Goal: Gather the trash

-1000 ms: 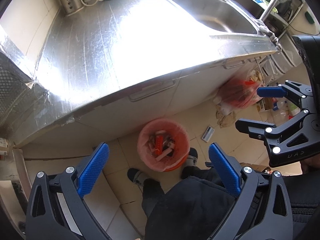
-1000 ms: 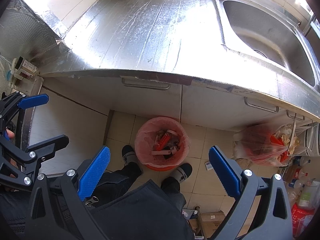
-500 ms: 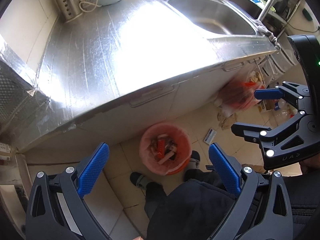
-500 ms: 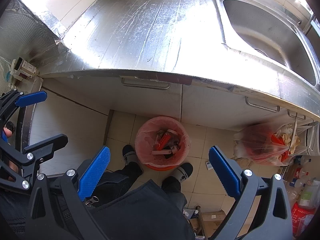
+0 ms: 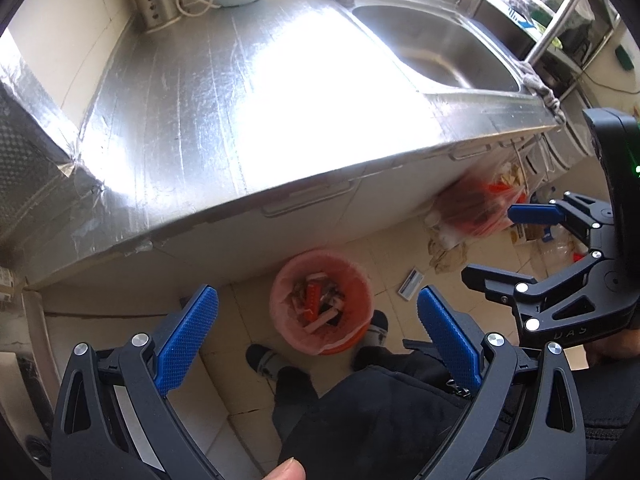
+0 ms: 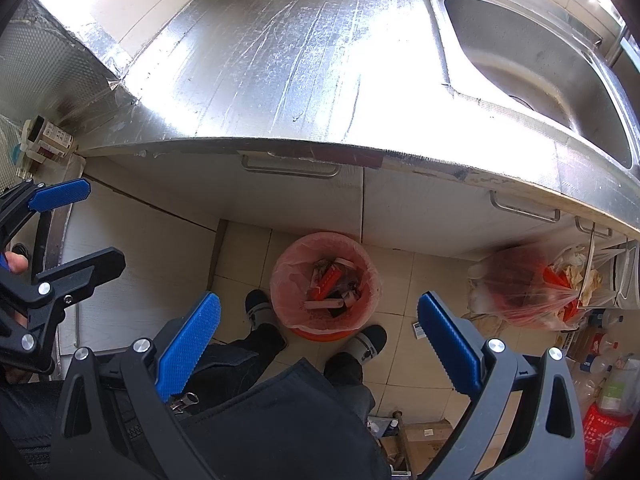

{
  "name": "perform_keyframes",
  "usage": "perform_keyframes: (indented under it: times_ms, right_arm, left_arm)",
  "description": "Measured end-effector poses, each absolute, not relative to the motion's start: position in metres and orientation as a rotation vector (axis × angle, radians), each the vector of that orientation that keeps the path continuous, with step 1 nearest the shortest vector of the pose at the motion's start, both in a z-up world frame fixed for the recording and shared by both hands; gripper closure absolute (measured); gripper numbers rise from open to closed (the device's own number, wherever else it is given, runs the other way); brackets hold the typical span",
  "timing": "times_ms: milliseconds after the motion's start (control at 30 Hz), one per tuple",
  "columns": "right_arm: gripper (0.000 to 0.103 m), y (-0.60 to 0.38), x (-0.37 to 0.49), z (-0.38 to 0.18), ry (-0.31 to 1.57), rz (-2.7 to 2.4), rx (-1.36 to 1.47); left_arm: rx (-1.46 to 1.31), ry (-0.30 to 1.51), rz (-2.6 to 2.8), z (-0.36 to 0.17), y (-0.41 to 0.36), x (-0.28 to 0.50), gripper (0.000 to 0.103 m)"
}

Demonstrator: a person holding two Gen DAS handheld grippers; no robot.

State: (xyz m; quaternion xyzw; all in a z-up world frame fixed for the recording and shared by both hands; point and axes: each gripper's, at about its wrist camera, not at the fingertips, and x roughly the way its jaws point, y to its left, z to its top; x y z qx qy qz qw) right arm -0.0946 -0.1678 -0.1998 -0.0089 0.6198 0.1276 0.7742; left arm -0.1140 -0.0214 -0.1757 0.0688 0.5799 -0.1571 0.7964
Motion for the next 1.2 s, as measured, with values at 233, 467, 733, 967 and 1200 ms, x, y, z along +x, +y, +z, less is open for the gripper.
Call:
perform_keyframes:
  times_ms: [233, 467, 733, 967, 1200]
  right_arm:
    - [0.005, -0.168, -0.096, -0.201, 1.346, 0.272, -0.015]
    - [0.005, -0.168, -0.095, -0.201, 1.347, 0.272, -0.013]
    - [0.005, -0.168, -0.096, -0.201, 1.348, 0.272, -0.016]
    - [0.005, -0.168, -0.097, -0.201, 1.346, 0.271, -0.014]
    - [0.005, -0.167, -0.097, -0.201, 1.345, 0.27, -0.014]
  left_arm:
    - [0.176, 1.209, -0.34, -0.171, -0.027, -0.116, 0.006]
    - [0.218, 1.174, -0.319, -0.165, -0.036, -0.123, 0.006]
    - [0.226, 1.177, -0.309, -0.166, -0.036, -0.126, 0.006]
    - [0.204, 1.232, -0.32, -0.172, -0.033, -0.12, 0.006]
    - [0.135, 1.253, -0.306, -0.176, -0.019, -0.114, 0.006]
